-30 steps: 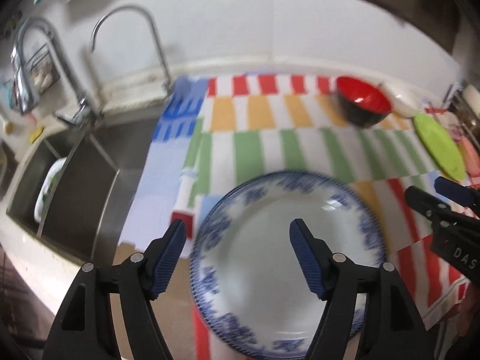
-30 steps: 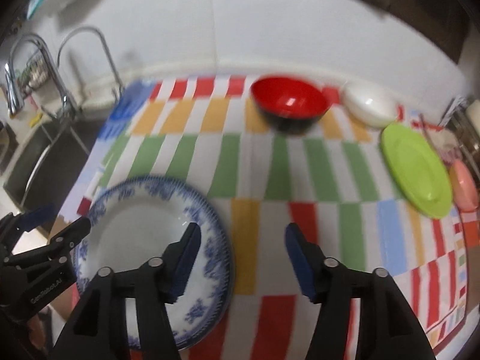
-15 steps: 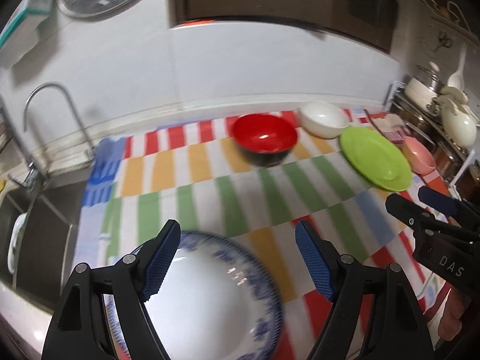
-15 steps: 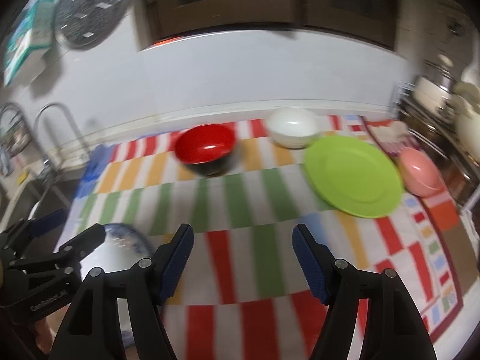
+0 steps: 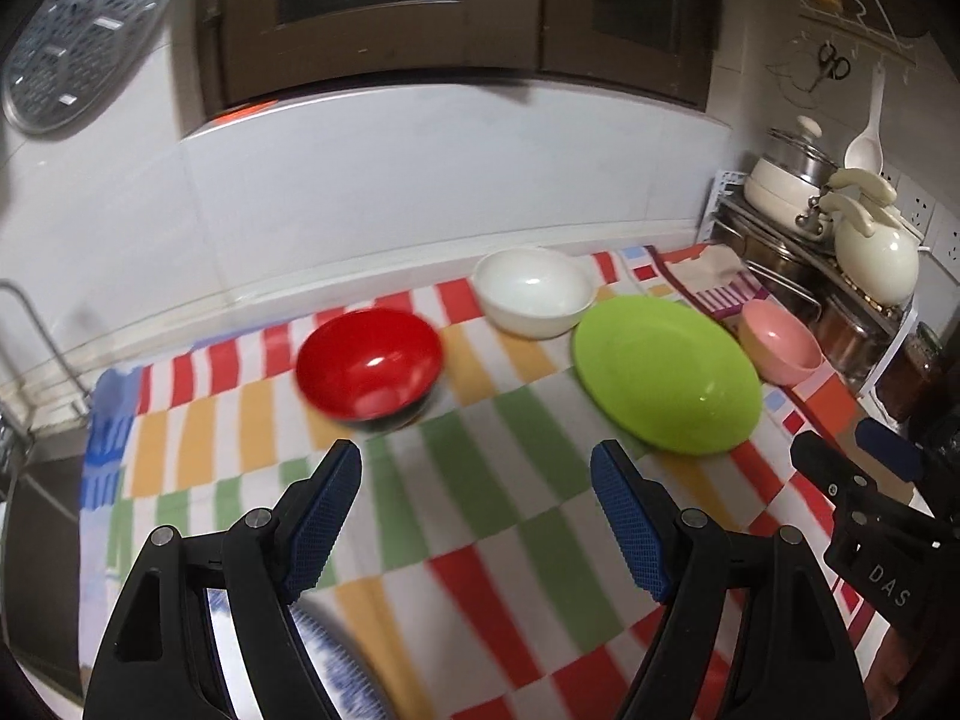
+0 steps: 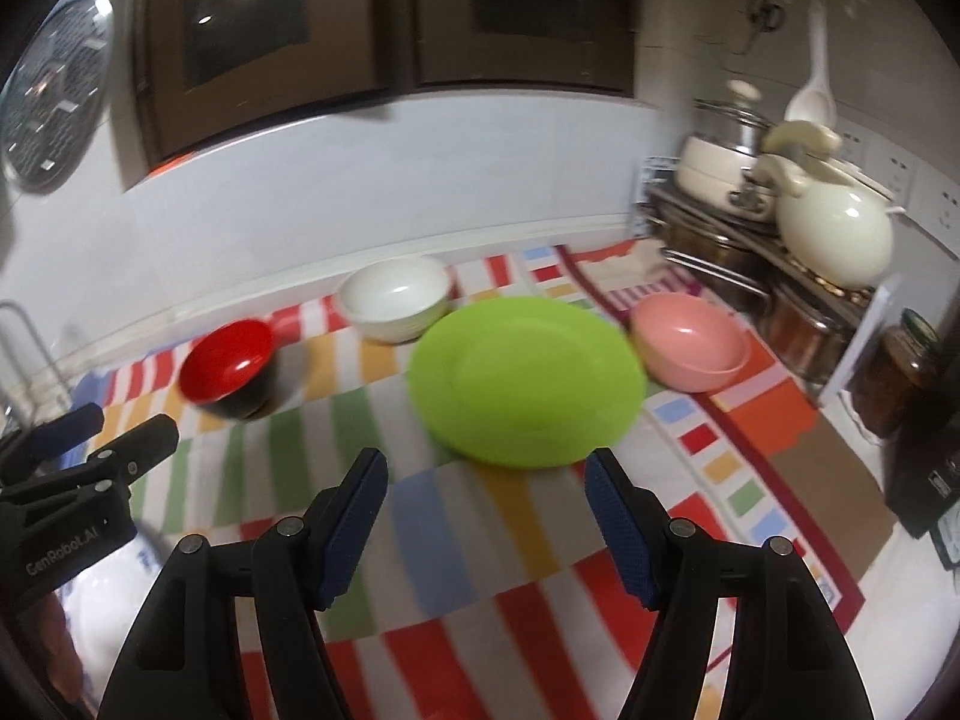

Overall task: Organize plates and bowls
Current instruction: 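Withdraw both grippers up and move them toward the lime-green plate, then close both grippers on the rim of the lime-green plate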

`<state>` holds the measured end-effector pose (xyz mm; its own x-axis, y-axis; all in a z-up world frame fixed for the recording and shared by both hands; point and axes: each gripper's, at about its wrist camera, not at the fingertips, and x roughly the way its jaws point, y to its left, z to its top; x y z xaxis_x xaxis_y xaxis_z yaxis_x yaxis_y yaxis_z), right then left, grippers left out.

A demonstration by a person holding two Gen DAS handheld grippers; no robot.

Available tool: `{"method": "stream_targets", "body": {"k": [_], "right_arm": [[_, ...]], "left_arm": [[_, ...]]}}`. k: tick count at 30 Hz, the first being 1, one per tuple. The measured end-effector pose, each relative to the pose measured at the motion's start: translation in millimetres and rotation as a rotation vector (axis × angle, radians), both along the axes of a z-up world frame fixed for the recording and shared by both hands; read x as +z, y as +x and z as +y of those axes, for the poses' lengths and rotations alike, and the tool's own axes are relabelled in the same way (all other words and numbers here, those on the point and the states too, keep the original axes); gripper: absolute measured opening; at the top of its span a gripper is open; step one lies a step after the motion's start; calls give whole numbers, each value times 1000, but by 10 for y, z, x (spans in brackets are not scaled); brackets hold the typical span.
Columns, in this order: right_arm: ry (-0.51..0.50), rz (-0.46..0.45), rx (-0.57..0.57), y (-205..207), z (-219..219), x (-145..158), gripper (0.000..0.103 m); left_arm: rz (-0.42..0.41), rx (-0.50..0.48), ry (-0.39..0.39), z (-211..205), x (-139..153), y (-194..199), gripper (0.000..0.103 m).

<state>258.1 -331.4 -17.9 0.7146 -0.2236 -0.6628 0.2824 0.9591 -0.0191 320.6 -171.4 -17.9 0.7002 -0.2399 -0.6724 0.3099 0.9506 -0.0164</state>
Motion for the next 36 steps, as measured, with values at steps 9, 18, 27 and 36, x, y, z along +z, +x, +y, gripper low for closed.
{"method": "stream_targets", "body": {"k": [9, 18, 27, 36], "right_arm": [[61, -5, -93, 189, -608, -79, 69], [92, 21, -118, 514, -1064, -280, 69], [155, 81, -119, 889, -1401, -663, 69], [178, 118, -173, 1103, -1599, -939, 66]], "left_arm": [[-9, -47, 15, -578, 8, 312, 79], [42, -53, 79, -1054, -224, 720, 79], [141, -31, 95, -1364, -615, 1096, 78], [188, -41, 118, -1540, -976, 1416, 78]]}}
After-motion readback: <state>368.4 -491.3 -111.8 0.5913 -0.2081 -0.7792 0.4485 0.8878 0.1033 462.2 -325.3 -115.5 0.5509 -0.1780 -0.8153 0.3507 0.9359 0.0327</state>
